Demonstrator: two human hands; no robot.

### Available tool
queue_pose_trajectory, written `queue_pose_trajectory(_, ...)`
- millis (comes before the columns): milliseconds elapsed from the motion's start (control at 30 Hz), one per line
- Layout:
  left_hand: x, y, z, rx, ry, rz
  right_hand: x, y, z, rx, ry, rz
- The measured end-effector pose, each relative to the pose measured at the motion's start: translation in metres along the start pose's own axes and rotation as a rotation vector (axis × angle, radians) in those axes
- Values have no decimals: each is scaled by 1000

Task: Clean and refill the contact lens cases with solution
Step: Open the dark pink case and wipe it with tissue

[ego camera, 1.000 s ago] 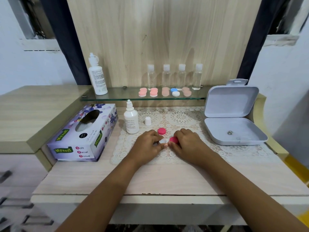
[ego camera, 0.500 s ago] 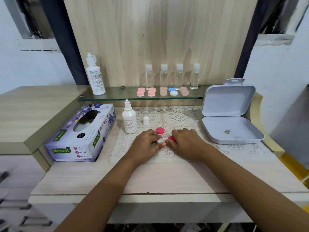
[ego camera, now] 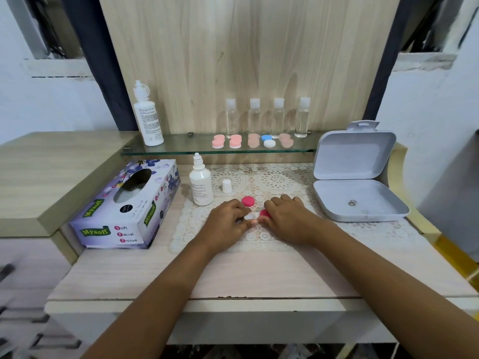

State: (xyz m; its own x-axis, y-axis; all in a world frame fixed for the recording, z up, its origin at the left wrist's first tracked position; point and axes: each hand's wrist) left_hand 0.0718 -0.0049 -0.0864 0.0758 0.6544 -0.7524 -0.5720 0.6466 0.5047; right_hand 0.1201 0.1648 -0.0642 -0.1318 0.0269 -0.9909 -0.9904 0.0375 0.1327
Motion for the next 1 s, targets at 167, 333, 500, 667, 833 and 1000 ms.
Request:
queue_pose_trajectory(167,0,0,0,1,4,1,0,1,4,-44,-11,5)
queue_pose_trajectory(333,0,-1,1,-21,-16,24,-2,0,-2,-10,-42,89)
queue_pose_trajectory(500,0,-2,1,-22,-26,32,1,6,-9,16,-169,210)
queue_pose_trajectory(667,0,-1,0,-10,-39,23,-3,5,-7,-45,-127,161)
queue_pose_trajectory(833,0,-1,-2,10,-20,1,-5,9,-5,-78,-144,74)
queue_pose_trajectory(1000,1,0,-3,4,-7,-17,-4,9,0,-126,-166,67)
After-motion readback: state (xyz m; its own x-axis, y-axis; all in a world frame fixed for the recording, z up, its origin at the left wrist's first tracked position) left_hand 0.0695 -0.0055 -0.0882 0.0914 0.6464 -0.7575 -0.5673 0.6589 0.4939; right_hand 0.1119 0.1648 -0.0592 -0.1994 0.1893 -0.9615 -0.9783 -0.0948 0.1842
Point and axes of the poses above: each hand's wrist, its own y-axis towards the middle knuckle, its own x-axis out of the palm, z = x × y, and after that the axes turned 13 degrees about x, right-handed
